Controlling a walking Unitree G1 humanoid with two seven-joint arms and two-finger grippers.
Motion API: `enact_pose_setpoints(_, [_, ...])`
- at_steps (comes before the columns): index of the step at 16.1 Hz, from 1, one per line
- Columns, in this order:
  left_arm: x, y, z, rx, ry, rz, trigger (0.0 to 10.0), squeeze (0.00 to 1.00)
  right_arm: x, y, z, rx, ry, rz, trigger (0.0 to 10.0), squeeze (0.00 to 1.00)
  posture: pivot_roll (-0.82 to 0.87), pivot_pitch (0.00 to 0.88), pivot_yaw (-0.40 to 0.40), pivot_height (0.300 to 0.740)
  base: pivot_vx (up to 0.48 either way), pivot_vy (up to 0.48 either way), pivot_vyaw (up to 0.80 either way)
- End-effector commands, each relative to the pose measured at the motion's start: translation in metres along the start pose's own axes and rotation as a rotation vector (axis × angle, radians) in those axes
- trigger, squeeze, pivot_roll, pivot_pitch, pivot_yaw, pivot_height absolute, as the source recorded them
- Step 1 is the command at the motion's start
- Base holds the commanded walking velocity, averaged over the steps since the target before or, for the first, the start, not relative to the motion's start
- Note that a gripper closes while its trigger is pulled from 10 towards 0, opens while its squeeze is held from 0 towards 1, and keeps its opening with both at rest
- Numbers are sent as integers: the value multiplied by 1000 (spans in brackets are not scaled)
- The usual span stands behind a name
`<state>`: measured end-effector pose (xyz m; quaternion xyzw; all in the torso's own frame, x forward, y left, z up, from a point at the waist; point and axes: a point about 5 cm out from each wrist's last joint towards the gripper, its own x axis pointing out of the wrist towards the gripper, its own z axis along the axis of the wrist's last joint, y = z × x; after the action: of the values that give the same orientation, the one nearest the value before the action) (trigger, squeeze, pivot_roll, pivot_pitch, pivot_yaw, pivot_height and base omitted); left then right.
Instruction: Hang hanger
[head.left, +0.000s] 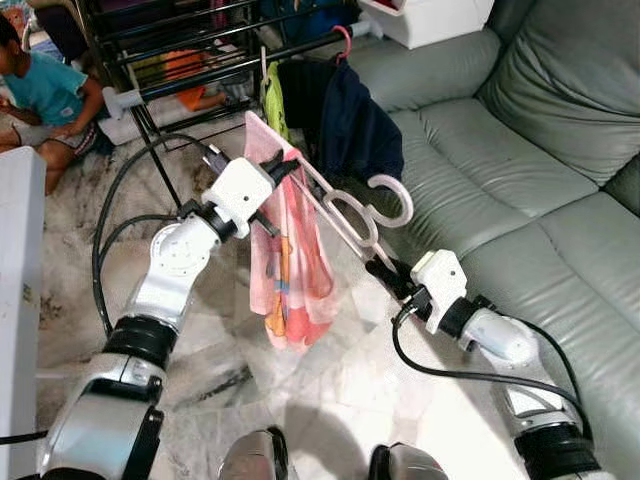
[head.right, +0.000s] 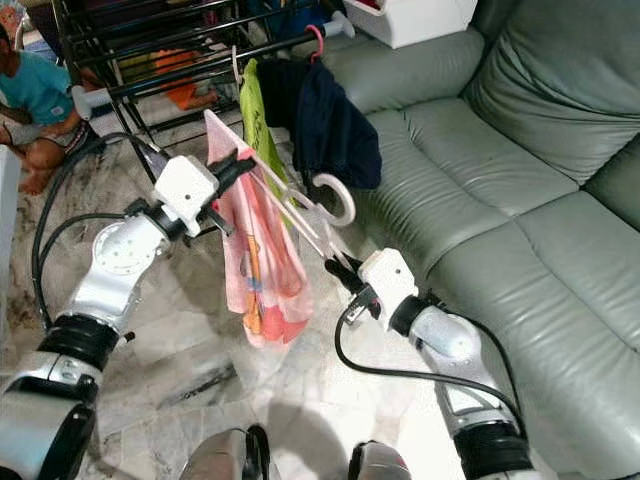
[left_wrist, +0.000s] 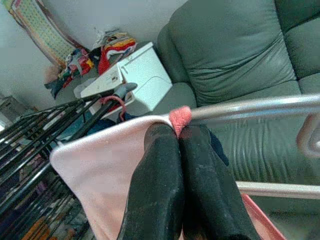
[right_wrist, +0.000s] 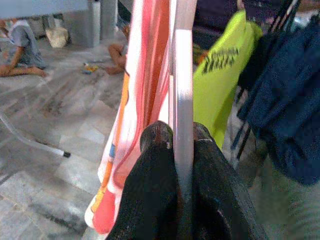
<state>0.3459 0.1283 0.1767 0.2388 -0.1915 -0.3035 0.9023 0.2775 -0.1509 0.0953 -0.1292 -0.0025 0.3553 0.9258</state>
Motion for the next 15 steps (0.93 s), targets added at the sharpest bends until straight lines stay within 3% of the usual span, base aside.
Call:
enact_pose_setpoints(1, [3,0,9,23,-42,-2,0,0,2,1,-12,40,76,-17,10000,0,-56,84,52,740,0,0,0])
enact_pose_setpoints(5, [2,-8,13,15,-58,-23,0,0,11,-8,-18,149,111,-137,10000,0,-51,86,48,740,0,0,0])
enact_pose_setpoints(8, [1,-22,14,-18,-66,-56,0,0,21,-16,-12,240,72,-228,10000,0,-51,89,51,740,0,0,0])
enact_pose_setpoints(12, [3,-58,15,-66,-74,-137,0,0,34,-24,8,255,-24,-249,10000,0,-54,93,47,740,0,0,0])
enact_pose_setpoints(15, [5,-72,20,-85,-89,-175,0,0,36,-25,14,257,-67,-257,10000,0,-58,93,48,740,0,0,0])
